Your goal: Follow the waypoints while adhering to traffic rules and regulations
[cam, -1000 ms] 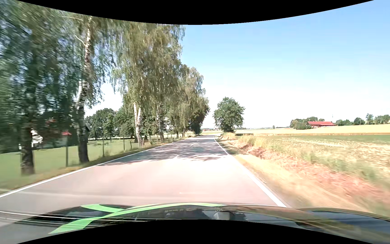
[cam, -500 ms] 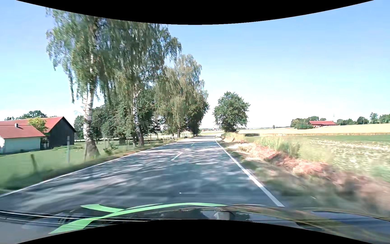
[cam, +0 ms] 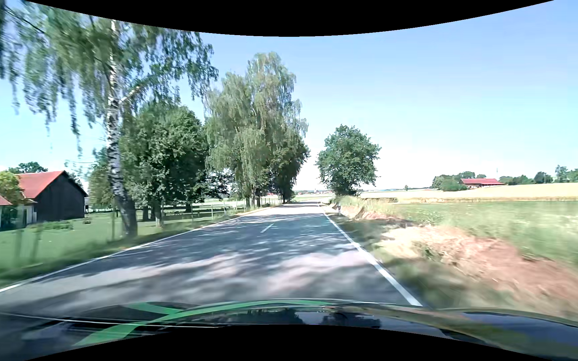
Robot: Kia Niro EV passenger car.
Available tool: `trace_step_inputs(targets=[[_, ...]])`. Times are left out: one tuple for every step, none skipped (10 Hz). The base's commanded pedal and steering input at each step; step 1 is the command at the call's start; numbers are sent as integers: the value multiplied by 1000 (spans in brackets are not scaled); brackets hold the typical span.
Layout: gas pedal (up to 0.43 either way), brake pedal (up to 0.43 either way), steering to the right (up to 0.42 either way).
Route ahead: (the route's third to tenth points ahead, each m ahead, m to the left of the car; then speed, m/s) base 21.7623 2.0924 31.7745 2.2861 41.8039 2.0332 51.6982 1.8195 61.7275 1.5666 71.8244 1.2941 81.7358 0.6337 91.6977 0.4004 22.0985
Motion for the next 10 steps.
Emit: trace_step_inputs(targets=[[189, 0, 0], [189, 0, 0], [189, 0, 0], [189, 0, 0], [189, 0, 0], [197, 0, 0], [197, 0, 0], [209, 0, 0], [220, 0, 0], [228, 0, -1]])
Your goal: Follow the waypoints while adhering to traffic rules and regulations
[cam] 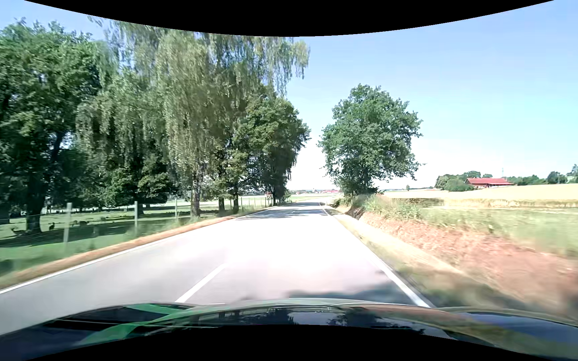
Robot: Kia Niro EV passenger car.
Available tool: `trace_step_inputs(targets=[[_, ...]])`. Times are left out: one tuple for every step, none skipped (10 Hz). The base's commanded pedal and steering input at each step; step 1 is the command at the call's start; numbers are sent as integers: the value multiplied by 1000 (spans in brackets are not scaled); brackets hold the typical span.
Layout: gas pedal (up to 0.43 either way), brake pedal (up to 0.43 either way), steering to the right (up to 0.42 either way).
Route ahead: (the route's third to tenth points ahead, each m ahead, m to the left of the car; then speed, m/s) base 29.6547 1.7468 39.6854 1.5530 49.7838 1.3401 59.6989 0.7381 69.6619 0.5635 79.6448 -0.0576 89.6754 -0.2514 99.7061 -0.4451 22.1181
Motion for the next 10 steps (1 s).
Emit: trace_step_inputs(targets=[[240, 0, -1], [248, 0, 0], [260, 0, 0], [260, 0, -1], [260, 0, 0], [260, 0, 0], [248, 0, 0], [220, 0, 0], [220, 0, 0], [220, 0, 0]])
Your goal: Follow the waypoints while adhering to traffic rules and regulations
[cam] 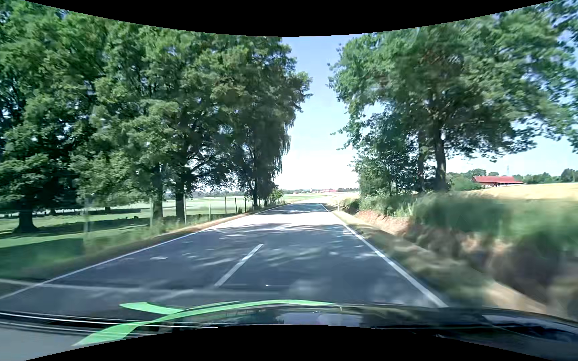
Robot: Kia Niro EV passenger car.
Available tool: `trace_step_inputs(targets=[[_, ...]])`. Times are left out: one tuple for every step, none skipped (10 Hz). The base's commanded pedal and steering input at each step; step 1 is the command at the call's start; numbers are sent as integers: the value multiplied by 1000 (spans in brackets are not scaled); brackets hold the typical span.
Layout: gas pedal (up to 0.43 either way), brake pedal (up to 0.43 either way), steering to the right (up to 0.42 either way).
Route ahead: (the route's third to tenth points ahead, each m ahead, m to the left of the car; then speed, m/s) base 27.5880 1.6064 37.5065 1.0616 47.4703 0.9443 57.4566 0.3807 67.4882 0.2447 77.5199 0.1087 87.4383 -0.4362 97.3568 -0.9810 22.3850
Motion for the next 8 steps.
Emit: trace_step_inputs(targets=[[228, 0, 0], [228, 0, 1], [248, 0, 0], [260, 0, 0], [280, 0, 1], [287, 0, 0], [299, 0, 0], [311, 0, 1]])
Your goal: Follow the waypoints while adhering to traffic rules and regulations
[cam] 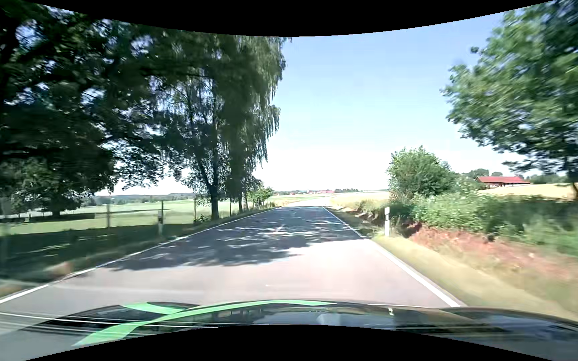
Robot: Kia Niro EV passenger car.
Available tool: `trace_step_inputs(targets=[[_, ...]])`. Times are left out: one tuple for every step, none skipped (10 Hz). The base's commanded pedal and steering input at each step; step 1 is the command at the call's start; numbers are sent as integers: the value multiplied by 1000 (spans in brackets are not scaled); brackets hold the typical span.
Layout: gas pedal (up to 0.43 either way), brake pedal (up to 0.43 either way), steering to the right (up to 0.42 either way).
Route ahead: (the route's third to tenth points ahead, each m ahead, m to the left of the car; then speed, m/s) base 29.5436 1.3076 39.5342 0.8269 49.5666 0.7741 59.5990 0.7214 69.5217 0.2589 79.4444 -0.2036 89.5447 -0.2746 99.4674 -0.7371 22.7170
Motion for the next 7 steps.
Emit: trace_step_inputs(targets=[[311, 0, 0], [319, 0, 0], [319, 0, 1], [319, 0, 1], [319, 0, 1], [319, 0, 1], [311, 0, 1]])
